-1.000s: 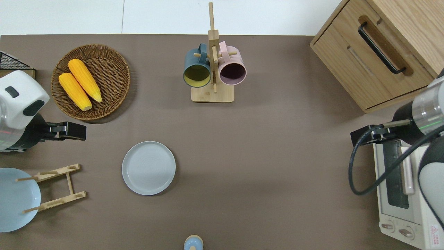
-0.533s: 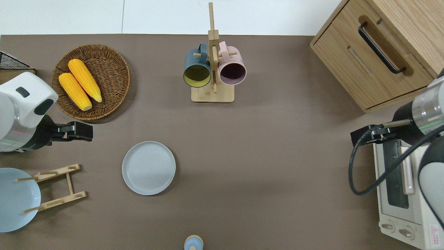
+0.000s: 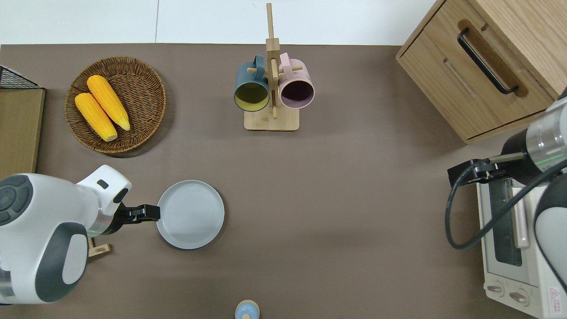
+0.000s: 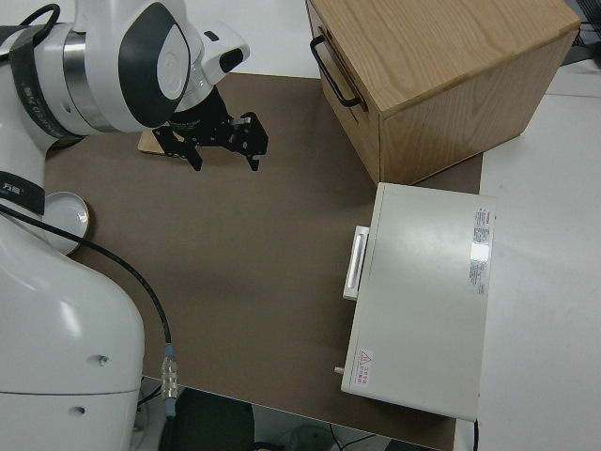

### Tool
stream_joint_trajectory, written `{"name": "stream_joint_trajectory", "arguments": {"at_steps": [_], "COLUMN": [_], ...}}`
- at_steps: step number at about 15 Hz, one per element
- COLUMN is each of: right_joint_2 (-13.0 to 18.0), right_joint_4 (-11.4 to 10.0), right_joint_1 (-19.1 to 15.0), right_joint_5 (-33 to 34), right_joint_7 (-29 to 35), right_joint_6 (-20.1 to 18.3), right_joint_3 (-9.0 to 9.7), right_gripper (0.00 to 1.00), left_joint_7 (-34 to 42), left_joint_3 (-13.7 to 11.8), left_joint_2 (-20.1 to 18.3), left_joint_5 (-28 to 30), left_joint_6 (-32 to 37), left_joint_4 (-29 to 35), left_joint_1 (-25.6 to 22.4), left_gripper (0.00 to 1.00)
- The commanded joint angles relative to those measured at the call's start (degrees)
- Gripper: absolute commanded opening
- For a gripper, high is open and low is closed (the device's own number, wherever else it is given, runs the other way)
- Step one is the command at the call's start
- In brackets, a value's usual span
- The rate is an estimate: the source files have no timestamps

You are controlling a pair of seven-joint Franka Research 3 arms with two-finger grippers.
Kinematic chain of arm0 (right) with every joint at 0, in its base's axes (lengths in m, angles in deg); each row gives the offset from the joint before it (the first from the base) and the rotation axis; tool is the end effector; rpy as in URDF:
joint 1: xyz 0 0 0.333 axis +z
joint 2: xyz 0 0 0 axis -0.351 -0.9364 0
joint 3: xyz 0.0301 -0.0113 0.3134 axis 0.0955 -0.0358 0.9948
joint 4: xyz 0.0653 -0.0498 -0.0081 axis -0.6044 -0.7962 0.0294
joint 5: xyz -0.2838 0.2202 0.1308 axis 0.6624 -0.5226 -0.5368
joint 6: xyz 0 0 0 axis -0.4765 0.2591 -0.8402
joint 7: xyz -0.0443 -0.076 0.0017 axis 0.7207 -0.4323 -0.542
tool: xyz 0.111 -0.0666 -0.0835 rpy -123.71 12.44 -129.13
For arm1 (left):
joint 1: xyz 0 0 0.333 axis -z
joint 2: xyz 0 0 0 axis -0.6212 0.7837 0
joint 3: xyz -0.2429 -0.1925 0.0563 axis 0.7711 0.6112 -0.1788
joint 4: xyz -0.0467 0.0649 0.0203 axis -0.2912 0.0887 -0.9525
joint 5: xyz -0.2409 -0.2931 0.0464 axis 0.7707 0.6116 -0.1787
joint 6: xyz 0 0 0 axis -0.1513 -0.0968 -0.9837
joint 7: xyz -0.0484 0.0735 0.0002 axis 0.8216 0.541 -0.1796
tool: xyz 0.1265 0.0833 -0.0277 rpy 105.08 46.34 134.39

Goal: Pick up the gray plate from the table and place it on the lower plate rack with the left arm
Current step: 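Lower the left gripper onto the gray plate's near rim and grasp it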

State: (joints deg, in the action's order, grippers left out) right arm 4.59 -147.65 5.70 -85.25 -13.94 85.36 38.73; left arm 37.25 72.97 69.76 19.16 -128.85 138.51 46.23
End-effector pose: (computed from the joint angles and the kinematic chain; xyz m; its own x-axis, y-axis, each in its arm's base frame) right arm 0.5217 0.0588 0.5935 0.9903 0.0810 -0.1126 0.0840 -0.9962 0.0219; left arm 0.4430 -0.0492 0.3292 0.9854 0.1392 -0.0981 0.1463 -0.9868 0.0689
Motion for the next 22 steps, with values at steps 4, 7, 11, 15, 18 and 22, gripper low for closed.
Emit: {"name": "stream_joint_trajectory", "arguments": {"at_steps": [4,7,11,15,18,22], "right_joint_2": [0.2,0.1,0.1,0.1,0.1,0.1], "right_joint_4": [0.4,0.3,0.4,0.4,0.4,0.4], "right_joint_1": [-1.3,-1.3,-1.3,-1.3,-1.3,-1.3], "right_joint_5": [0.3,0.3,0.3,0.3,0.4,0.3], "right_joint_7": [0.7,0.7,0.7,0.7,0.7,0.7], "right_joint_6": [-0.6,-0.6,-0.6,-0.6,-0.7,-0.6], "right_joint_3": [1.21,1.13,1.21,1.21,1.21,1.13], "right_gripper": [0.983,0.983,0.983,0.983,0.983,0.983], "left_joint_7": [-1.4,-1.5,-1.4,-1.2,-1.2,-1.1], "left_joint_3": [0.2,0.2,0.3,0.3,0.3,0.3], "left_joint_2": [3.3,4.9,5.1,5.4,5.4,5.4], "left_joint_5": [3.8,4.8,6.4,6.4,6.3,6.3], "left_joint_6": [-9.8,-11.7,-11.9,-11.9,-11.9,-11.9], "left_joint_4": [6.6,6.6,6.5,6.4,6.4,6.3], "left_joint_1": [0.4,0.6,1.0,1.1,1.1,1.3], "left_gripper": [1.00,0.99,0.32,0.00,0.00,0.00]}}
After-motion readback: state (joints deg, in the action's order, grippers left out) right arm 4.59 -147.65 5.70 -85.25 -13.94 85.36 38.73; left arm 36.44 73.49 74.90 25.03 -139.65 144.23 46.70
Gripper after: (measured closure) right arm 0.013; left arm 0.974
